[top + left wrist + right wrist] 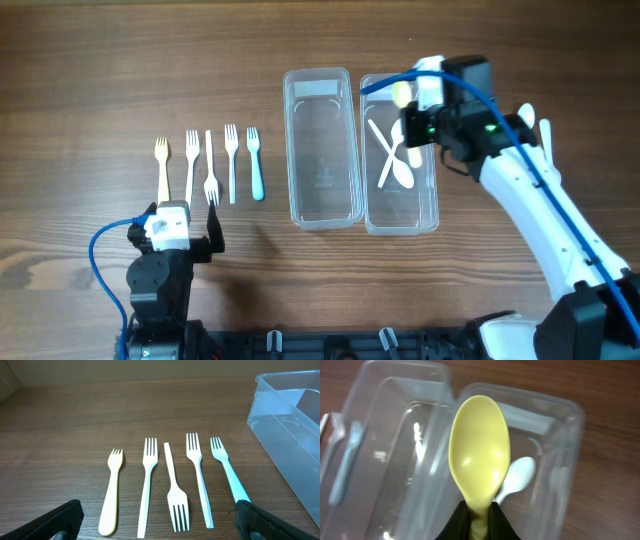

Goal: Pack container
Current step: 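Carry the cream spoon into the right container and release it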

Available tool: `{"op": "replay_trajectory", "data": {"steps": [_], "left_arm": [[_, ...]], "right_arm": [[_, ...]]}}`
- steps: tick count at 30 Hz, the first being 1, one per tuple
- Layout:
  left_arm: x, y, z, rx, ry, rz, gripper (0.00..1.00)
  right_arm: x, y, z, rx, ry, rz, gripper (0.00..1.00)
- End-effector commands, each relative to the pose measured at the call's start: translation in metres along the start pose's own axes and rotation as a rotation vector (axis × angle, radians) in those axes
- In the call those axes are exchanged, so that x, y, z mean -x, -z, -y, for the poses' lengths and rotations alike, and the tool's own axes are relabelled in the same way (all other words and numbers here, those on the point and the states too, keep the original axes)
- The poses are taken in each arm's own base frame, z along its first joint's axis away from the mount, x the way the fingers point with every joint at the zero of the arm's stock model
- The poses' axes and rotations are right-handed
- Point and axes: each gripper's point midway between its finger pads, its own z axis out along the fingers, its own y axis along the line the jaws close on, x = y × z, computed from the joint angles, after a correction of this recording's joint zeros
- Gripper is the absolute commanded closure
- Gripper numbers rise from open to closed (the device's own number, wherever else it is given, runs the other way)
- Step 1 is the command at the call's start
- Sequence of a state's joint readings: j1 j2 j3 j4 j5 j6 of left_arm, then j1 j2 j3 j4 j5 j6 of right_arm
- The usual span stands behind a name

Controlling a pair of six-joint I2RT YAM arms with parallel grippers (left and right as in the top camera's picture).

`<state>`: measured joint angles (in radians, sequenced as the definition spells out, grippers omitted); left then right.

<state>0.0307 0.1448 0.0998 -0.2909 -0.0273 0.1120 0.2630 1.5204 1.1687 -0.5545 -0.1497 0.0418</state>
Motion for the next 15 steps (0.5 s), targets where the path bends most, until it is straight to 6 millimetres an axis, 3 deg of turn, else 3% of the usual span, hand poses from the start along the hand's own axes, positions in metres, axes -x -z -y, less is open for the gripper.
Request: {"op": "replay_trajectory", "data": {"steps": [1,9,12,13,15], "left_arm": [[-0.004,-0.001,0.004,-0.021,-0.017,-0.006,0.0],[-0.004,-0.001,0.004,-0.021,-0.017,-0.006,0.0],[-0.004,-0.001,0.004,-0.021,-0.017,-0.006,0.0],[-0.004,-0.001,0.004,-0.021,-0.017,-0.006,0.0],[-0.004,-0.001,0.004,-0.021,-0.017,-0.006,0.0]], "right_arm": [[-0.006,-0.009,-0.012,0.01,-0.044,-0.028,0.96],[-0.039,-0.051,-0.008,0.002,-0.055,-0.168,0.96],[-0.043,-0.056,-0.007,0.001,-0.057,-0.184,0.96],[-0.044,-0.057,-0.007,0.001,-0.057,-0.186,0.92],[-0.044,-0.057,-0.007,0.002,-0.049,-0.185,0.66]]}}
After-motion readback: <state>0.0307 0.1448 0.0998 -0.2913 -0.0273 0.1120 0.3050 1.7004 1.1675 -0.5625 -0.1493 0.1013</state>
